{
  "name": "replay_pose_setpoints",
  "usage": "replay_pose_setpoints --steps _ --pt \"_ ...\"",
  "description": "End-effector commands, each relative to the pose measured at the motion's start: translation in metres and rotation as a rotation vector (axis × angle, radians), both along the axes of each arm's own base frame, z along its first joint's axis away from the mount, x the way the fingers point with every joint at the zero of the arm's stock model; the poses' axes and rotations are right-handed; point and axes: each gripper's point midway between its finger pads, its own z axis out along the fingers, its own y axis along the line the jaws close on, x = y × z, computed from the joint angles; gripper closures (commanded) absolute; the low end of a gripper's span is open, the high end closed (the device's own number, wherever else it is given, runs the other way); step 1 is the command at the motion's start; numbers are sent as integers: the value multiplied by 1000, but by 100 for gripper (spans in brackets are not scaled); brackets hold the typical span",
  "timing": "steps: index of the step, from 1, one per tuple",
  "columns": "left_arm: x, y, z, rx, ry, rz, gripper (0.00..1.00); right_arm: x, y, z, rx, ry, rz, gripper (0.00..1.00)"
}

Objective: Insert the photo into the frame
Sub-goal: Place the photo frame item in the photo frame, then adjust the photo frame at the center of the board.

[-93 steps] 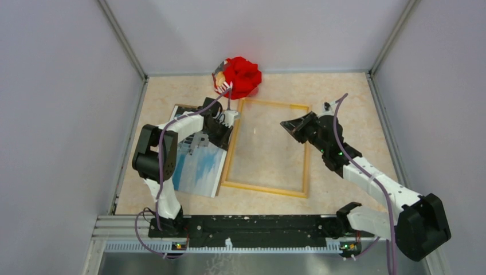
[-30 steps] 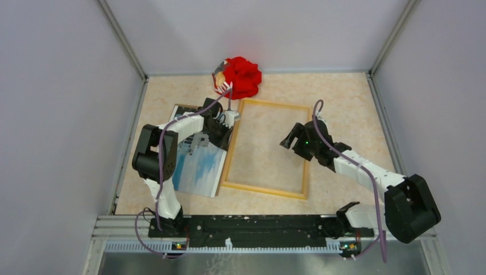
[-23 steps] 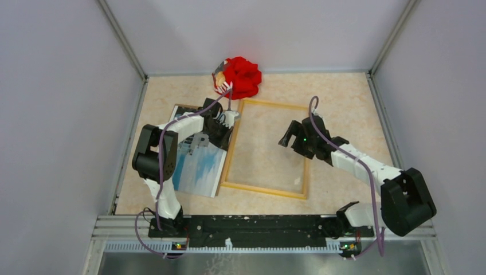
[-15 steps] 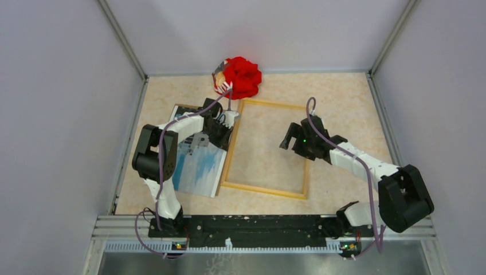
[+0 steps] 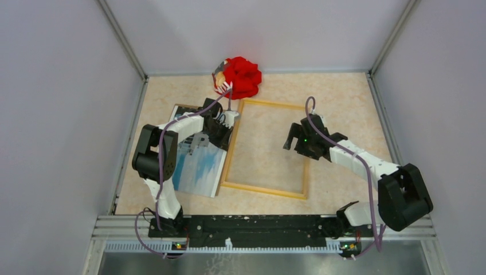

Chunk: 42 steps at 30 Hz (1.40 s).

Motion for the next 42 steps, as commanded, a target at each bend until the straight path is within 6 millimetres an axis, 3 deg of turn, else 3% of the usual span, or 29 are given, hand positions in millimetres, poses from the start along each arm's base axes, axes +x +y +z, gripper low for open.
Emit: replay_pose_setpoints --steps 1,13,22,29,33,39,42 --pt "-10 -6 0 -22 11 -32 88 13 -4 11 -30 -37 -16 3" --pt "-10 -7 1 -27 10 -33 89 17 -12 2 -79 -23 -21 1" --pt "-9 -7 1 -24 13 -33 89 26 -11 10 -54 -48 -19 3" --pt "-10 -8 1 -31 21 -34 89 65 -39 40 32 -129 -114 25" --pt "-10 -8 3 -33 16 -36 89 91 -43 38 31 -107 -134 36" --pt "-11 -9 6 -43 18 -39 89 126 -41 26 0 -90 -162 63" --pt "-12 -11 8 -50 18 -40 89 139 -47 15 -53 -73 -185 68"
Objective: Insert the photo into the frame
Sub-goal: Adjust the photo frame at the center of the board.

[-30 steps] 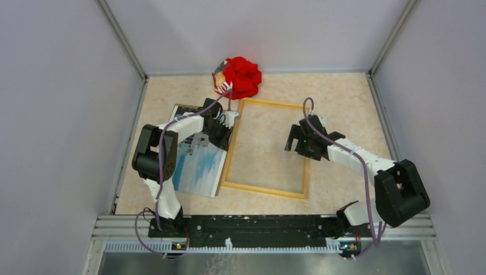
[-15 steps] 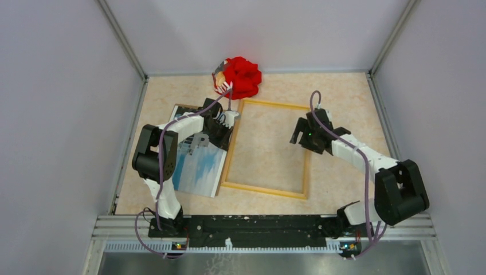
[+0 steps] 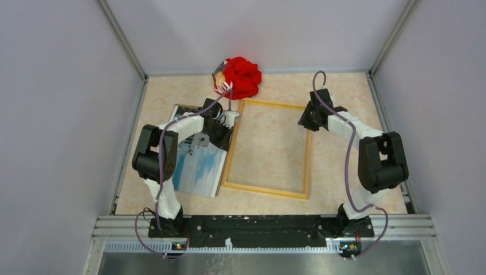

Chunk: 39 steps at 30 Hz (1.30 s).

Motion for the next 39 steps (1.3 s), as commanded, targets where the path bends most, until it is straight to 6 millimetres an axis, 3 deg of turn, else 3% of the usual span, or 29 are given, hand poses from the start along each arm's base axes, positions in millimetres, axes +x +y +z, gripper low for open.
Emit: replay_pose_setpoints --steps 1,6,10,20,23,26,28,30,33,36,39 --pt "-10 -8 7 -33 8 -33 89 29 -7 2 -65 -27 -34 68" --pt "-14 -8 10 -42 5 -42 89 34 -8 -20 -92 23 -28 68" --pt "-21 -12 11 -42 -8 -81 88 33 -9 -27 -100 39 -27 68" --pt "-44 -35 6 -44 6 -169 87 36 4 18 -41 -35 38 59" --pt "-49 -42 18 -72 10 -192 87 29 19 30 41 -66 66 48" --pt "-37 -36 42 -51 -42 -185 85 16 46 44 101 -96 120 41" --pt "-17 -20 67 -41 -97 -143 79 6 67 51 122 -109 156 38" --pt "7 3 95 -29 -156 -82 62 -4 93 57 158 -116 197 37" --pt "46 61 123 60 -261 69 47 -22 137 64 219 -125 255 35" --pt "74 129 127 179 -350 209 39 -38 183 68 261 -125 316 33" --pt "84 199 113 279 -337 340 38 -55 227 68 315 -106 372 33"
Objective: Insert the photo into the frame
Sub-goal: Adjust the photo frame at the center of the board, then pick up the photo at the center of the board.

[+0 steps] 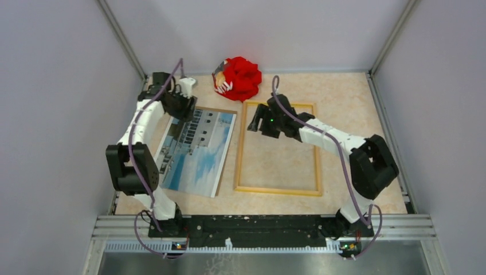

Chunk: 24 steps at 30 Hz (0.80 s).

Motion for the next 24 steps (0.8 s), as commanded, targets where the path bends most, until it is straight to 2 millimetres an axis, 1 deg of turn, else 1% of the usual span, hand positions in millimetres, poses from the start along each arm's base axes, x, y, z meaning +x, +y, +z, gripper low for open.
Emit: replay_pose_setpoints --steps 1,3,5,7,8,9,12,15,16,20,24 --pt "6 102 -17 170 21 198 38 -15 69 17 129 -3 57 32" --pt "10 144 -26 194 28 293 38 -23 93 12 150 16 79 32" --pt "9 179 -34 207 42 367 39 -31 115 4 149 33 112 32" --pt "6 203 -42 215 55 421 39 -35 130 -5 135 50 133 32" --pt "3 211 -45 221 59 441 39 -36 137 -14 124 64 138 32" --pt "1 216 -49 236 59 453 40 -37 142 -19 124 72 143 32" --pt "-3 227 -59 304 33 471 39 -37 153 -32 125 98 144 32" --pt "-11 239 -77 362 54 506 40 -38 160 -45 110 115 145 32" --pt "-14 240 -84 372 70 507 41 -39 161 -49 99 121 144 32" --pt "-23 232 -107 346 118 491 42 -41 165 -62 75 139 136 32" --pt "-30 211 -120 250 164 449 43 -42 164 -71 55 147 124 32"
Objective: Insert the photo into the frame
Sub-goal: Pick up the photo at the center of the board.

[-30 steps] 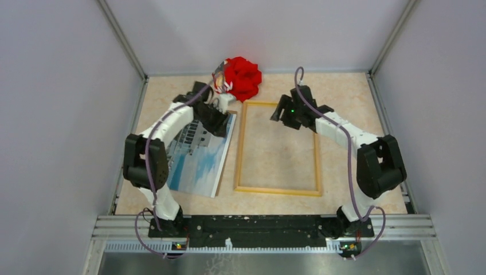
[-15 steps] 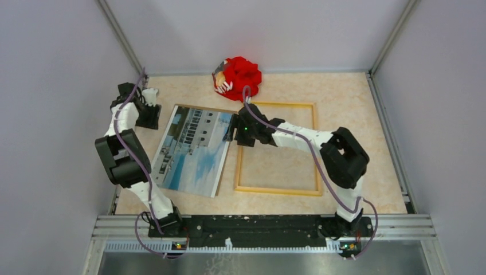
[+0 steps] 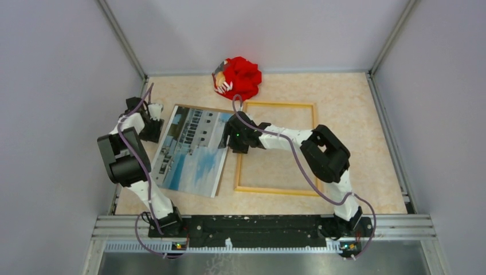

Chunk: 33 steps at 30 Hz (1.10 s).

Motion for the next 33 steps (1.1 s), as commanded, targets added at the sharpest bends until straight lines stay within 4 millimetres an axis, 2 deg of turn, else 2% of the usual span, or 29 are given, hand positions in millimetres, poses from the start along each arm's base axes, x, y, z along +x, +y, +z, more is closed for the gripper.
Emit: replay_pose_setpoints --steps 1,6,11,17,20,27,33 --pt "1 -15 -11 -74 -8 -29 43 6 17 11 22 -30 -14 32" --pt "-11 -34 -20 -153 19 -46 44 3 21 2 10 -13 -12 32" --pt "-18 -46 -20 -198 20 -58 45 3 21 -3 -2 -15 -28 32" --pt "-22 -51 -21 -207 25 -65 47 3 26 5 38 -16 -30 33" --pt "-23 -51 -24 -206 31 -66 47 1 31 18 82 -16 -21 33" --pt "-25 -53 -29 -202 39 -72 48 2 41 62 202 -55 -9 33" --pt "-26 -53 -30 -197 41 -79 49 2 46 80 248 -63 9 33"
